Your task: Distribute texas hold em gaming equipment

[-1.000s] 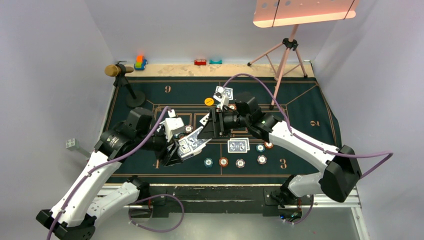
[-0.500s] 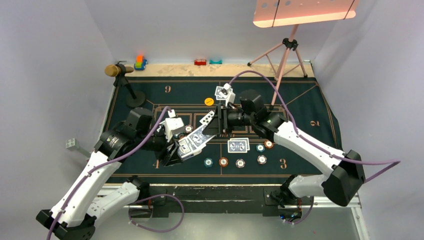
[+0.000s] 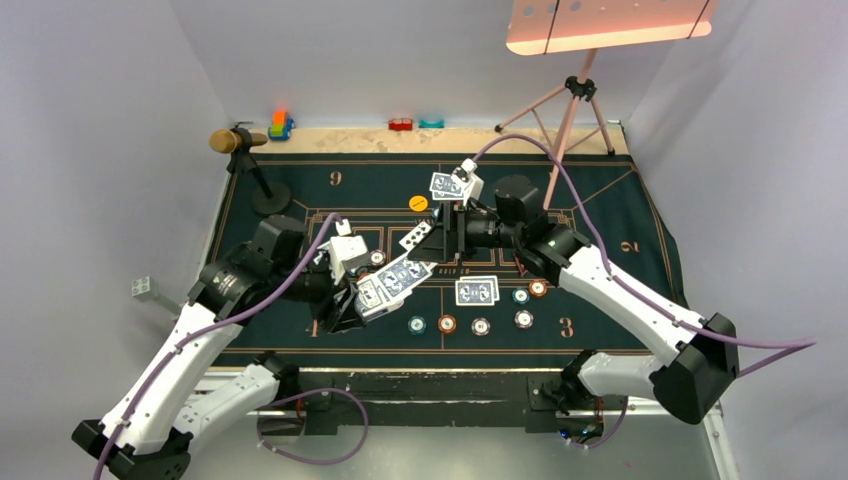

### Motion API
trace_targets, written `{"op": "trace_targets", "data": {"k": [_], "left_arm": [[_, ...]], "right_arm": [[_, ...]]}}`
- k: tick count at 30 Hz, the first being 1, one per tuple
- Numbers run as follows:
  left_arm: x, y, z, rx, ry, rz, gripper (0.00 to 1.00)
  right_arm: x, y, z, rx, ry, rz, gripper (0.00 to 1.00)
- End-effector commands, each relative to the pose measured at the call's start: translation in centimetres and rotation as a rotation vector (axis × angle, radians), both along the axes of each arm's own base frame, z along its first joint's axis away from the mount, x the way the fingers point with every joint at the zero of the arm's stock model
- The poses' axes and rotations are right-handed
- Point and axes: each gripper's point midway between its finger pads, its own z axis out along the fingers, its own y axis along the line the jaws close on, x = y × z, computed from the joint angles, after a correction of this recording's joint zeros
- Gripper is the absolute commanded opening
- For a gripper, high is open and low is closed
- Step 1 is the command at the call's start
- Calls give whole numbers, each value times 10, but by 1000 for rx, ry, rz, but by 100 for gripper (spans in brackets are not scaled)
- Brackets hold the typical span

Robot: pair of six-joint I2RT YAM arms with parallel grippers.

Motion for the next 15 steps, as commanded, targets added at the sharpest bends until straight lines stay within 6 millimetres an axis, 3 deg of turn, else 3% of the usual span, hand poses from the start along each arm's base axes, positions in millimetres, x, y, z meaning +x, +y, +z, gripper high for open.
{"op": "trace_targets", "data": {"k": [1, 5, 11, 15], "left_arm": [[2, -5, 20, -60, -39, -3, 20], [1, -5, 21, -65, -42, -3, 20], [1, -6, 22, -66, -42, -3, 20], [1, -6, 22, -66, -39, -1, 20]], "right_arm": [[-2, 3, 0, 9, 4, 35, 75], [-4, 10, -5, 38, 43, 62, 82], [-16, 25, -9, 37, 62, 123, 83], [-20, 27, -16, 27, 90, 131, 66]]}}
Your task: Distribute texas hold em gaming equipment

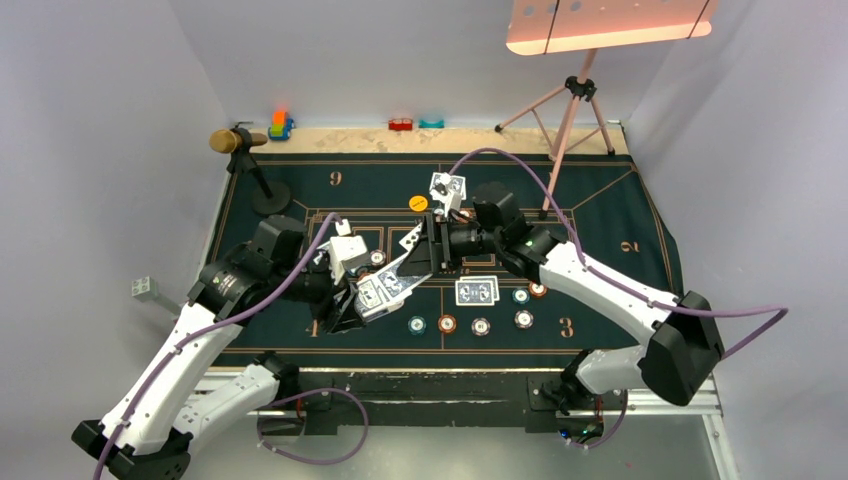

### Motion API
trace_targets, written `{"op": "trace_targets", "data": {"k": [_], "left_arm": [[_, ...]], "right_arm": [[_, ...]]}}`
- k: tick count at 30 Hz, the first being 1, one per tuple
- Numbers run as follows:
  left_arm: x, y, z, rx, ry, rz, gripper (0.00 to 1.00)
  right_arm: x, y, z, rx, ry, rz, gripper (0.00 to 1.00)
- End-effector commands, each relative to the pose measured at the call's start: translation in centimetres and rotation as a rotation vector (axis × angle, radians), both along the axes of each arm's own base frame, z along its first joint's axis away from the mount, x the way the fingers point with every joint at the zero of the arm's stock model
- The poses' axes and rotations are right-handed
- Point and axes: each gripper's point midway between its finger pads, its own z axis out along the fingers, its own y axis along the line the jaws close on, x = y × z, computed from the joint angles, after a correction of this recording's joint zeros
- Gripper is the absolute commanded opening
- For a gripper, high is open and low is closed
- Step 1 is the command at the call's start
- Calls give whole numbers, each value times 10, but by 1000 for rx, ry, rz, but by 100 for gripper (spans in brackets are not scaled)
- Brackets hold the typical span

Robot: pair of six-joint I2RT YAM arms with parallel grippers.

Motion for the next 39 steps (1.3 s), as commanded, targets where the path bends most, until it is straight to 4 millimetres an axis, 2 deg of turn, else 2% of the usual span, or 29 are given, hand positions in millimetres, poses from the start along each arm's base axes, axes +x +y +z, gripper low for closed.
{"op": "trace_targets", "data": {"k": [1, 3, 5, 14, 22, 28, 33, 36, 39], "left_arm": [[2, -5, 21, -58, -44, -1, 20], [2, -5, 21, -58, -44, -2, 20], [2, -5, 21, -58, -44, -2, 20], [2, -5, 21, -61, -40, -2, 20], [2, -5, 21, -59, -41, -1, 20], [1, -4, 20, -56, -42, 0, 20], [1, -3, 21, -55, -47, 0, 20], [1, -3, 20, -53, -48, 1, 21], [3, -3, 22, -57, -55, 8, 21]], "right_arm": [[-6, 5, 13, 47, -11, 36, 62], [-8, 3, 14, 46, -10, 35, 51], [-7, 1, 19, 46, -23, 26, 44], [2, -8, 33, -1, -112, -30, 34], [11, -16, 49, -6, -163, -79, 14], [24, -32, 71, -13, -231, -128, 1], [39, -48, 84, -68, -301, -191, 0], [56, -61, 82, -139, -358, -272, 0], [82, -77, 55, -261, -406, -381, 0]]}}
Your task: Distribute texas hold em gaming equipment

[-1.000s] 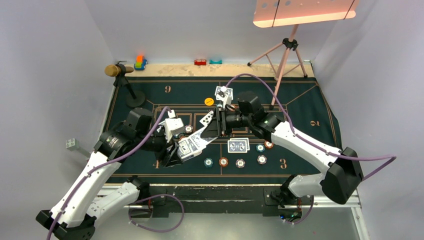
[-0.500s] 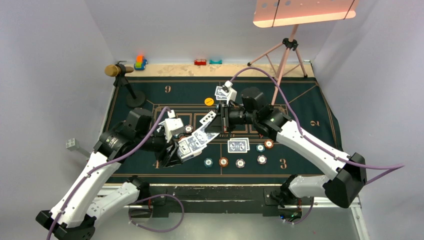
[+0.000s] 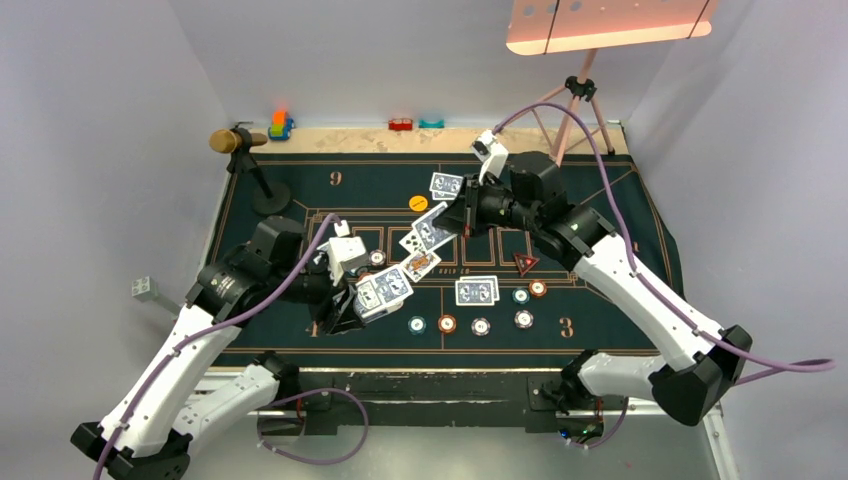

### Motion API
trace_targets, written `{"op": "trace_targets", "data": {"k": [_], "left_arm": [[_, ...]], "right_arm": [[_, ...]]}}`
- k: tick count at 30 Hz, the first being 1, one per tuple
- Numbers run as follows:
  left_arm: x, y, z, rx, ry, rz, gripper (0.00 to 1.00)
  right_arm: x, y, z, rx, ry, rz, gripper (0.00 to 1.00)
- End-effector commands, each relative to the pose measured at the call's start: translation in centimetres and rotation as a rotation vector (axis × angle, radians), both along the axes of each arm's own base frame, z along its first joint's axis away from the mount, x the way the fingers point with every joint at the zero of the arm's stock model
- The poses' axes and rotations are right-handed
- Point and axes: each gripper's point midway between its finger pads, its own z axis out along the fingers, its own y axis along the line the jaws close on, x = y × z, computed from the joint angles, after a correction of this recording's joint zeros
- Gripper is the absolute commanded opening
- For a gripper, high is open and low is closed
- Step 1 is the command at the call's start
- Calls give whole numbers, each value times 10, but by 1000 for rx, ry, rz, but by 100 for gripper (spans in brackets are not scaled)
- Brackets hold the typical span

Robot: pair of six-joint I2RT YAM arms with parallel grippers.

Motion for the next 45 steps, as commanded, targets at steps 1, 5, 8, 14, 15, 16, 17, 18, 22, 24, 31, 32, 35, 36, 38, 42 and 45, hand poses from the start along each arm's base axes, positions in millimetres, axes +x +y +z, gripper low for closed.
{"op": "trace_targets", "data": {"k": [1, 5, 8, 14, 15, 16, 17, 18, 22, 24, 31, 32, 35, 36, 38, 42, 45], "left_arm": [[5, -5, 22, -59, -55, 6, 20], [3, -5, 28, -71, -59, 4, 21], [2, -4, 27, -67, -58, 3, 21], [1, -3, 25, -63, -57, 5, 21], [1, -3, 26, -64, -59, 4, 21], [1, -3, 25, -64, -57, 5, 21], [1, -3, 26, -66, -58, 5, 21], [1, -4, 26, -67, -58, 4, 21], [0, -3, 25, -65, -55, 4, 21], [0, -3, 25, -65, -57, 5, 21], [0, -2, 25, -63, -58, 8, 21], [0, -2, 26, -63, -59, 8, 21], [2, -3, 26, -64, -60, 9, 21], [1, -3, 26, -64, -58, 9, 21], [2, -3, 26, -65, -57, 9, 21], [2, -4, 26, -64, -57, 10, 21], [2, -3, 26, -63, -60, 9, 21]], "right_arm": [[41, -34, -29, -198, -108, -210, 0], [77, -56, -76, -446, -123, -370, 0], [102, -77, -103, -700, -145, -505, 0], [122, -87, -133, -1032, -241, -650, 0], [123, -85, -139, -1065, -255, -659, 0], [125, -83, -145, -1098, -269, -665, 0], [126, -80, -152, -1134, -279, -667, 0], [127, -77, -164, -1185, -287, -665, 0], [133, -67, -187, -1326, -335, -674, 0], [136, -58, -194, -1337, -348, -659, 0], [145, -34, -211, -1304, -371, -611, 0], [145, -32, -213, -1301, -370, -602, 0], [144, -21, -223, -1289, -366, -565, 0], [142, -17, -226, -1279, -363, -550, 2], [139, -7, -231, -1256, -359, -519, 5], [134, 6, -241, -1233, -350, -476, 11], [131, 13, -248, -1233, -345, -449, 15]]}}
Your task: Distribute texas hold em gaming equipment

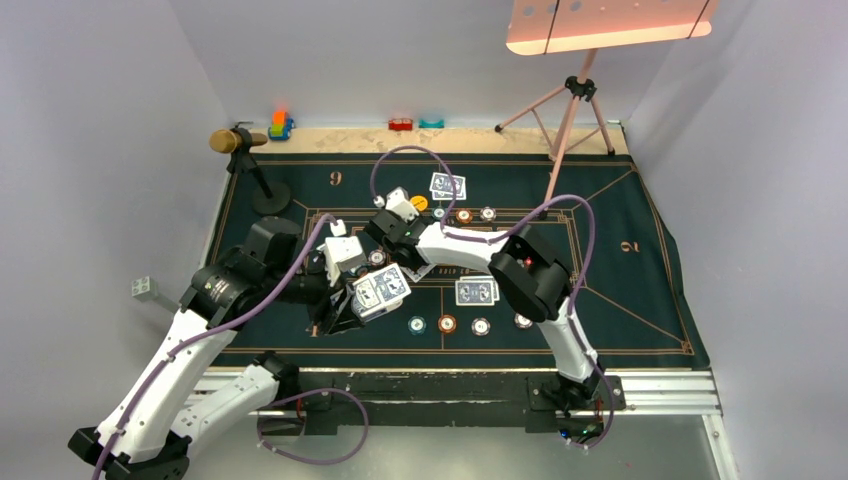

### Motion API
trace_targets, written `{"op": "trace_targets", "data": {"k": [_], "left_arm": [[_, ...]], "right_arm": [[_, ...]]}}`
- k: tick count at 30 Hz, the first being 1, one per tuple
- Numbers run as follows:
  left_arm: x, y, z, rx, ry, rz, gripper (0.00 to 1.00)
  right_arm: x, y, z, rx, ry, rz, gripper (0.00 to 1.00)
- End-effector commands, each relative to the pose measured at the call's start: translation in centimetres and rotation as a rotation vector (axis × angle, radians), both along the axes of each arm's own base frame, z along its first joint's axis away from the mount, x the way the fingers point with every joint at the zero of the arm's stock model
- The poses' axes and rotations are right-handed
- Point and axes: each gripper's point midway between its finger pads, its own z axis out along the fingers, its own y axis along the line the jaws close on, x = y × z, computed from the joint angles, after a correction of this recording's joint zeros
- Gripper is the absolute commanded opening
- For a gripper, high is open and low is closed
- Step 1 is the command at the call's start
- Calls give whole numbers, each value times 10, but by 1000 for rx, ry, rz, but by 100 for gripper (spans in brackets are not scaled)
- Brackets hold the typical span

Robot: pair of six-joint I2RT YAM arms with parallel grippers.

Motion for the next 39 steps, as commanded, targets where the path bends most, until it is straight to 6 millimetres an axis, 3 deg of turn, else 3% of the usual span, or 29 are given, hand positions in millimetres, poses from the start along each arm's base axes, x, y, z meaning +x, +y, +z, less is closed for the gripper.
{"op": "trace_targets", "data": {"k": [1, 14, 20, 24, 31, 34, 39], "left_arm": [[3, -4, 16, -45, -28, 9, 21], [2, -3, 16, -45, -25, 8, 22], [1, -3, 14, -43, -25, 7, 21], [1, -3, 15, -45, -25, 6, 22], [0, -2, 9, -34, -19, 2, 21], [1, -2, 7, -33, -16, 8, 21], [4, -3, 5, -29, -18, 4, 21]], "right_arm": [[0, 24, -3, 56, 6, 39, 18], [-20, 49, -4, 188, 110, 134, 58], [-34, 52, 14, 340, 147, 160, 66], [-38, 47, 58, 488, 142, 165, 67], [-48, 14, 149, 811, 185, 168, 69], [-73, 15, 187, 1020, 252, 278, 79], [-125, 29, 223, 1244, 406, 487, 87]]}}
